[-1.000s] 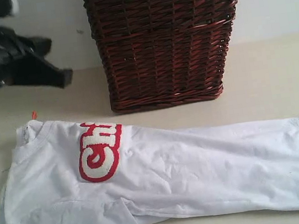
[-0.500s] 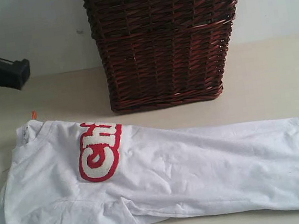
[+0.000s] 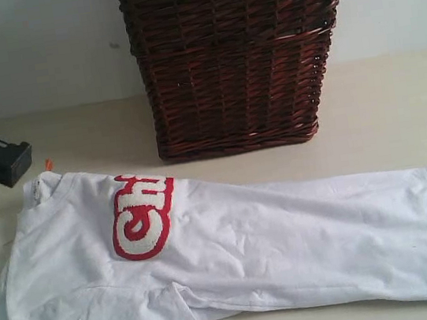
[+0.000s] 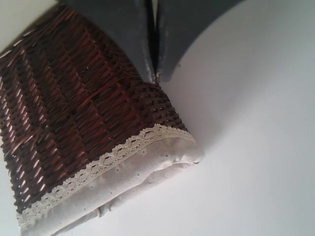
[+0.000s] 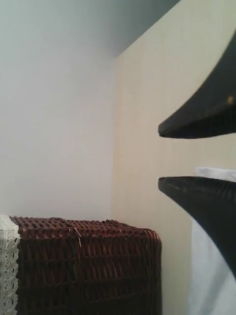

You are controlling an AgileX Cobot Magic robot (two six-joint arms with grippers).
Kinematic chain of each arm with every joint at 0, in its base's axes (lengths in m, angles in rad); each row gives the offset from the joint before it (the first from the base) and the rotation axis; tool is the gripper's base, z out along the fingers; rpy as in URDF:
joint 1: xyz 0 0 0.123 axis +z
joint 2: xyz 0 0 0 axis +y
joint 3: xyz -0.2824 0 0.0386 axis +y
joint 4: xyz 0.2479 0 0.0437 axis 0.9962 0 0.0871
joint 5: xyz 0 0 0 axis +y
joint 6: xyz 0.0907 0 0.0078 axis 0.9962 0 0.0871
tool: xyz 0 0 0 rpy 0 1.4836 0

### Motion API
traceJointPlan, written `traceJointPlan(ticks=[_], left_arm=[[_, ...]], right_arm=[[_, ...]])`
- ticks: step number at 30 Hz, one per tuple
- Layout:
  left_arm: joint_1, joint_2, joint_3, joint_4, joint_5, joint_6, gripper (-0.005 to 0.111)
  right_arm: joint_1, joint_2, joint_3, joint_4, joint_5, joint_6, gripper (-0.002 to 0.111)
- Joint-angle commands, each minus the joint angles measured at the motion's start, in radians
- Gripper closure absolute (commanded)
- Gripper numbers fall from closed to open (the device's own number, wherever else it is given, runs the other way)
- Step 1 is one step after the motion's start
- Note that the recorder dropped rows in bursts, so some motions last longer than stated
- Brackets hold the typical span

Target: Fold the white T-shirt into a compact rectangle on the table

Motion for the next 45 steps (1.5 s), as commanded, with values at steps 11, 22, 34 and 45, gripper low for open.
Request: traceJointPlan(ticks=[11,22,34,45], left_arm=[[-0.005,-0.008,0.003,-0.009,0.002,0.048,0.107],[-0.005,-0.008,0.003,-0.110,0.002,0.048,0.107],[0.023,-0.008,0.045,-0.579,0.034,0.485,0.107],[0.349,0.050,0.040,-0.663,0.364,0.640,0.107]], right_arm=[[-0.006,-0.005,0.147,-0.005,-0.410,-0.171,0.079],[-0.004,-0.005,0.444,0.008,-0.752,-0.378,0.079],[-0.004,-0.005,0.444,0.024,-0.608,-0.237,0.079],[-0.004,-0.005,0.444,0.024,-0.606,-0.237,0.079]])
